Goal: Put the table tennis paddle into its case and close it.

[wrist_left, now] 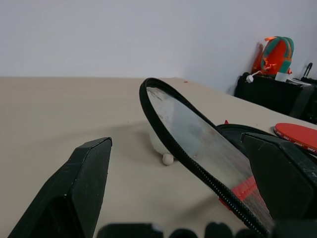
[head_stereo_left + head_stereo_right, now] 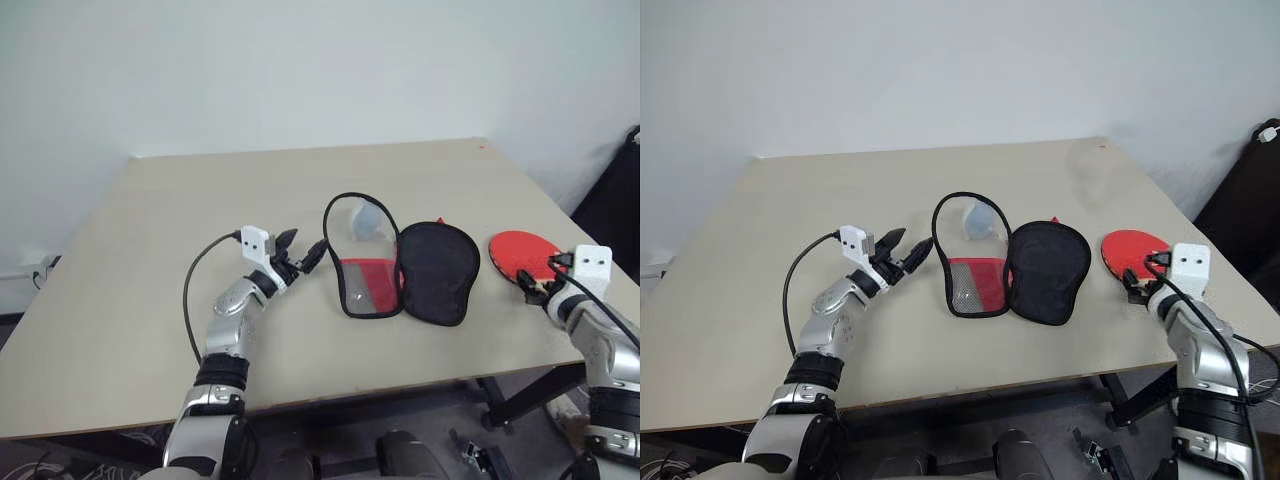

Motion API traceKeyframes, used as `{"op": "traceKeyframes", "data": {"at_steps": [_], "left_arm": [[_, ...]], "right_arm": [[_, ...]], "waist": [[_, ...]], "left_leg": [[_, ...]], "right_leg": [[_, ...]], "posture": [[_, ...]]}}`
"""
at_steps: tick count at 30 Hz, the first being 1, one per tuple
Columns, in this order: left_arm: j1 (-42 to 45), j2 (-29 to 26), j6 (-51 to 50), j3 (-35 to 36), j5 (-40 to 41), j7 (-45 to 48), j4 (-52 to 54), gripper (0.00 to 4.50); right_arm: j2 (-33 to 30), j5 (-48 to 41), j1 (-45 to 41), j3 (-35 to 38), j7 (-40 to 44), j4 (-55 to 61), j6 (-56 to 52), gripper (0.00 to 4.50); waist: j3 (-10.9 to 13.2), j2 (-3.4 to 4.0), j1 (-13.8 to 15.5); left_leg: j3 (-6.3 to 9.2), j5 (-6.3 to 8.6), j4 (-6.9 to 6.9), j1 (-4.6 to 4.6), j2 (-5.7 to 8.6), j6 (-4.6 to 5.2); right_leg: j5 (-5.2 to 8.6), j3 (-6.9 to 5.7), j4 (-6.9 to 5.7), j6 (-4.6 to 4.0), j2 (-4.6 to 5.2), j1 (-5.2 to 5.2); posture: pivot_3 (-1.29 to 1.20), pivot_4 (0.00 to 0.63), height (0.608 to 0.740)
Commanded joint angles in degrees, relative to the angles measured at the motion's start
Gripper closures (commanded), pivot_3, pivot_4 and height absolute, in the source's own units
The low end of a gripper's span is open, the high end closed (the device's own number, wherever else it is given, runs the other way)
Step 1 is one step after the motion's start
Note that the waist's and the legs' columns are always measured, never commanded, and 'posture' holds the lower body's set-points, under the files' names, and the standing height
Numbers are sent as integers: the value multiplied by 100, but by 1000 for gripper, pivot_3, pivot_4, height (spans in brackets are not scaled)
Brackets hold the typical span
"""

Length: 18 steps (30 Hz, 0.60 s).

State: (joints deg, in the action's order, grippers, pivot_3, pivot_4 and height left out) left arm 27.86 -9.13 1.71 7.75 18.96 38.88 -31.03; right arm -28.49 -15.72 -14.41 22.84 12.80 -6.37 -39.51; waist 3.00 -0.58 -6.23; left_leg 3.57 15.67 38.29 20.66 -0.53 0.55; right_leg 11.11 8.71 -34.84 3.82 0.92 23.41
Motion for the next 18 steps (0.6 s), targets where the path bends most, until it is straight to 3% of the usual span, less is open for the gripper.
{"op": "traceKeyframes", "data": {"at_steps": [1, 18], "left_arm": [[72, -4, 52, -13, 25, 2, 262, 0], [23, -39, 64, 29, 41, -45, 327, 0]], "right_arm": [[-248, -259, -102, 373, 185, -193, -167, 54], [-717, -106, -205, 124, 615, -1160, -60, 54]], "waist": [[0, 0, 2], [1, -1, 1]], "left_leg": [[0, 0, 0, 0, 0, 0], [-4, 0, 2, 0, 0, 0]], "right_leg": [[0, 0, 0, 0, 0, 0], [0, 3, 2, -1, 0, -2]], "posture": [[0, 0, 740], [0, 0, 740]]}}
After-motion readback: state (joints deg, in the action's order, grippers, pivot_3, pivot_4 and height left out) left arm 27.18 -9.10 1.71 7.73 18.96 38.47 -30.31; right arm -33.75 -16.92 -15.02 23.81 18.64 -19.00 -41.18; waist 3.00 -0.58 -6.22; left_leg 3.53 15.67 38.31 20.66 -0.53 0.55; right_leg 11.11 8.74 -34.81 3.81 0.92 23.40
